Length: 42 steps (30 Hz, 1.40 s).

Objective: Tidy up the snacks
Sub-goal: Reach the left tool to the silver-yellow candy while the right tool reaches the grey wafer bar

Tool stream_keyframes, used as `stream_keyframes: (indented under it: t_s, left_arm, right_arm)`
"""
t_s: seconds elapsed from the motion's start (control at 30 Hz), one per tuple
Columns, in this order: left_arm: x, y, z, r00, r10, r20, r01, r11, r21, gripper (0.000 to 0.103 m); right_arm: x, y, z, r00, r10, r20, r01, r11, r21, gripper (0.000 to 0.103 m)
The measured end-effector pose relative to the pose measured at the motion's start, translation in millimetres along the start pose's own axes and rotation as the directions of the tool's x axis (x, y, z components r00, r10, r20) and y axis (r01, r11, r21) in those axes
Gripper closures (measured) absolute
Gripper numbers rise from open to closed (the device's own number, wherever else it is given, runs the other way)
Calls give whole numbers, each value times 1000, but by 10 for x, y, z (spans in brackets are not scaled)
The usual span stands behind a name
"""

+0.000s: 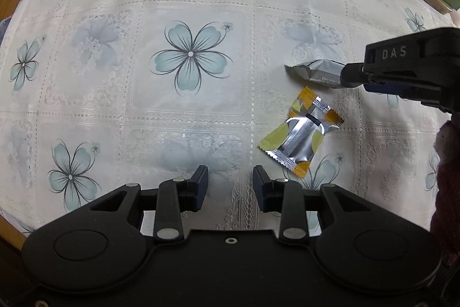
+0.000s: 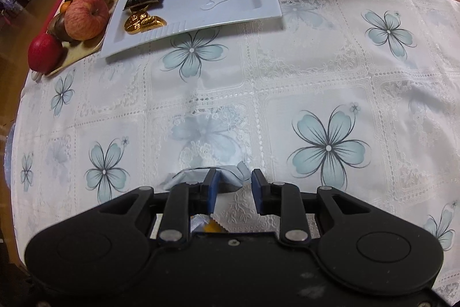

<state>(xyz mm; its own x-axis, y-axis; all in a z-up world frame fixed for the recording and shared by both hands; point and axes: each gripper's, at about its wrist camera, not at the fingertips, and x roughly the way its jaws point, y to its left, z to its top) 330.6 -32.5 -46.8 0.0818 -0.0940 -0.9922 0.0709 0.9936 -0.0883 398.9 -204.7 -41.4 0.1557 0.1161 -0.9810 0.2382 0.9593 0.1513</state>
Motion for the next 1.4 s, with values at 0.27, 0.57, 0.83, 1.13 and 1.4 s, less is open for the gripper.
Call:
stream_keyframes:
  t_s: [0.27, 0.57, 0.83, 1.13, 1.4]
  left_arm:
    - [-15, -170, 3, 999, -9, 35, 7, 998, 66, 60]
    - [24, -66, 27, 1000, 4, 10, -4, 999, 32, 60]
    - [1, -66, 16, 1000, -10, 4, 10, 1000, 24, 60]
    - [-5, -34, -1, 1000, -12, -3, 12, 1000, 11, 60]
    - [-14, 35, -15, 1000, -18, -9, 17, 1000, -4, 60]
  right_arm:
    - [-145, -67, -44, 998, 65, 3, -65, 997, 37, 75]
    - [-83, 34, -96, 999, 42, -23, -42, 999, -6, 75]
    - [-123, -45, -36, 999, 16, 42, -19, 998, 57, 75]
    - [-57, 102, -19, 994, 100, 43, -101, 995, 11, 74]
    - [-32, 322, -76, 993, 120, 11, -118, 984, -132, 66]
